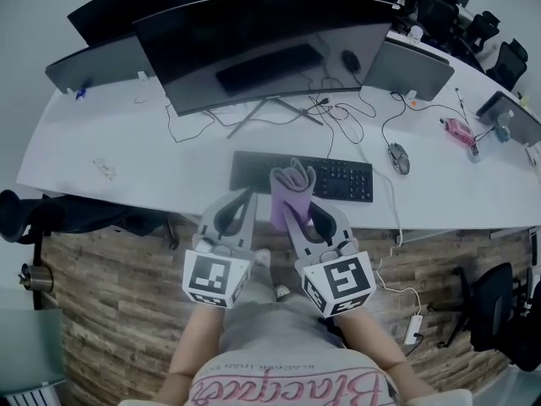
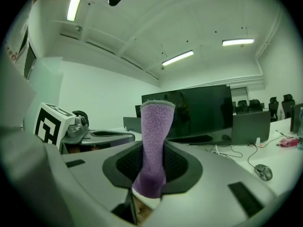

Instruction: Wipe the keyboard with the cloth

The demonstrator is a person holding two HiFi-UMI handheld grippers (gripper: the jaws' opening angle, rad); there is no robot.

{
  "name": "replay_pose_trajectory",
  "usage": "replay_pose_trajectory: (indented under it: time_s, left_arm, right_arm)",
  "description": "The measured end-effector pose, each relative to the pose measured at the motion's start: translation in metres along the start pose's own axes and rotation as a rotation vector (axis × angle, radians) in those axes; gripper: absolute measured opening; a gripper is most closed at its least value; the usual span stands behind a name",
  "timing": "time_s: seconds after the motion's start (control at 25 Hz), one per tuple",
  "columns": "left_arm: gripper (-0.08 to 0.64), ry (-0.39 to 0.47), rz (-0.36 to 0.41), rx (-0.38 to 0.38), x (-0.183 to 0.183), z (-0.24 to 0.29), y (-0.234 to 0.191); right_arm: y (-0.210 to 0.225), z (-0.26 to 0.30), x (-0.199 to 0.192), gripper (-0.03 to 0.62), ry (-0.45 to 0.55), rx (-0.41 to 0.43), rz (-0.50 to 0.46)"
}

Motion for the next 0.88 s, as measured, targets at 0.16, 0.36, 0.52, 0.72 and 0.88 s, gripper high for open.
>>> replay_pose_trajectory:
  time_s: [0.16, 0.36, 0.52, 0.72, 0.88]
  left_arm:
    - [0.005, -0.029, -0.003, 0.009, -0.011, 0.017, -0.037]
    - [0.005, -0.068, -0.01, 0.018, -0.026, 0.037, -0.086]
    - [0.005, -0.11, -0.017, 0.007, -0.046, 0.054, -0.119]
    - [0.005, -0.178, -0.047, -0.009, -0.08, 0.07, -0.15]
    - [0.005, -0.239, -0.087, -0.013, -0.109, 0.076, -0.17]
  right_arm:
    - [-0.002, 0.046, -0.004, 0.089, -0.044, 0.02, 0.033]
    - [-0.002, 0.104, -0.015, 0.089, -0.123, 0.05, 0.05]
    - [-0.002, 0.15, -0.032, 0.089, -0.19, 0.046, 0.071]
    - [-0.008, 0.197, -0.068, 0.089, -0.298, 0.042, 0.106]
    - [-0.015, 0.231, -0.096, 0.089, -0.383, 0.039, 0.112]
Point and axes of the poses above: the fingertips, and each gripper's own axes: z forward along the fingers, y to its right, x out of its top, the point moved 3 cm from there along -z, backward along the fingers, and after that the axes turned 9 degrees about -x, right-handed, at the moved point
